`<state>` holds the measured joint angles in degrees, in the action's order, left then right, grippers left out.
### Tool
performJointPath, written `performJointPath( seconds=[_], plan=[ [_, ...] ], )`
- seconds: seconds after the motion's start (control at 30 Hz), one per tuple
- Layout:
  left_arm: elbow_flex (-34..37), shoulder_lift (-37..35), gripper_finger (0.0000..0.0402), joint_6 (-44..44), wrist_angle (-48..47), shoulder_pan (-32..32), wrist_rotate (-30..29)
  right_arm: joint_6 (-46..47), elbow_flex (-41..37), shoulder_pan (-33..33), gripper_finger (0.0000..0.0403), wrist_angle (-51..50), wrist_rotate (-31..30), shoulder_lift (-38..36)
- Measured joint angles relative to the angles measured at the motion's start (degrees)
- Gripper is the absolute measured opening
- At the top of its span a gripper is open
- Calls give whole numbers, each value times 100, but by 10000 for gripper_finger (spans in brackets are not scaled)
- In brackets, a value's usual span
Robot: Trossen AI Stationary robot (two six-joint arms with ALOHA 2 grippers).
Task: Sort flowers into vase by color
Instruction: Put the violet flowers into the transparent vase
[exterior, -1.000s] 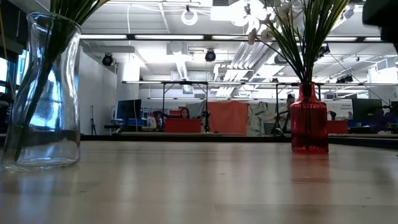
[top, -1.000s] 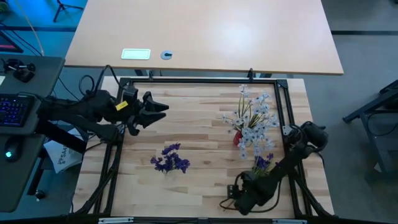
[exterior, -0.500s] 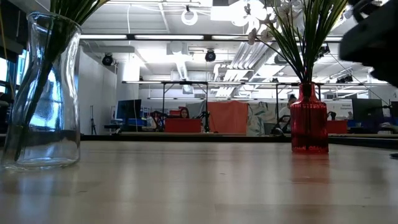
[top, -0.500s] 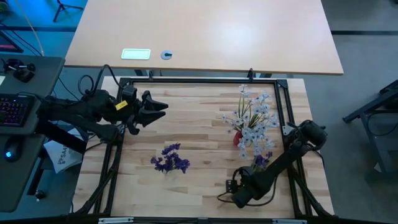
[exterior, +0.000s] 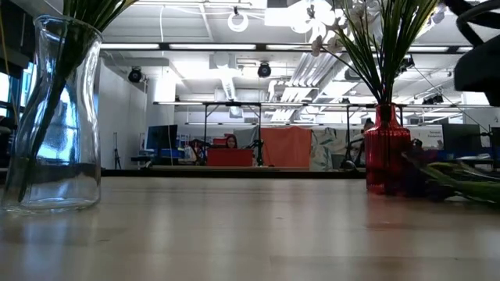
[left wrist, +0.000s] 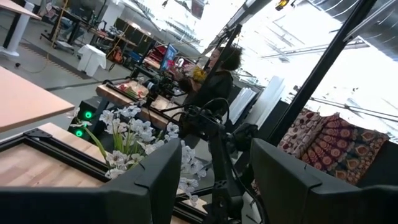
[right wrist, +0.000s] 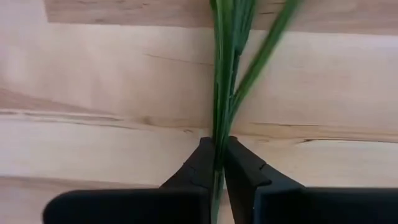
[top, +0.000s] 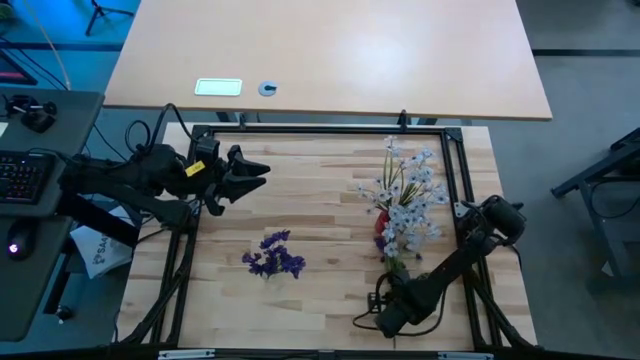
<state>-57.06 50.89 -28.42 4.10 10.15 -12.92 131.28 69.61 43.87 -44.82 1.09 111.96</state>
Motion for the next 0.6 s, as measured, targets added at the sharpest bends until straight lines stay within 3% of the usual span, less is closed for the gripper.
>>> performJointPath(
  seconds=[0.1, 0.23, 0.37, 0.6],
  plan=[
    [0, 0, 182, 0, 0, 0, -34, -24, 90, 224, 12, -147, -44, -194],
    [0, -7, 182, -5, 7, 0, -38, -152, 462, 695, 5, -630, 400, -640],
    [0, -11, 182, -46, 9, 0, -41, -746, 694, 1086, 3, -647, 391, -1024],
    [0, -11, 182, -41, 205, 0, -117, -2853, 833, 1077, 1, 912, 513, -1330]
  ],
)
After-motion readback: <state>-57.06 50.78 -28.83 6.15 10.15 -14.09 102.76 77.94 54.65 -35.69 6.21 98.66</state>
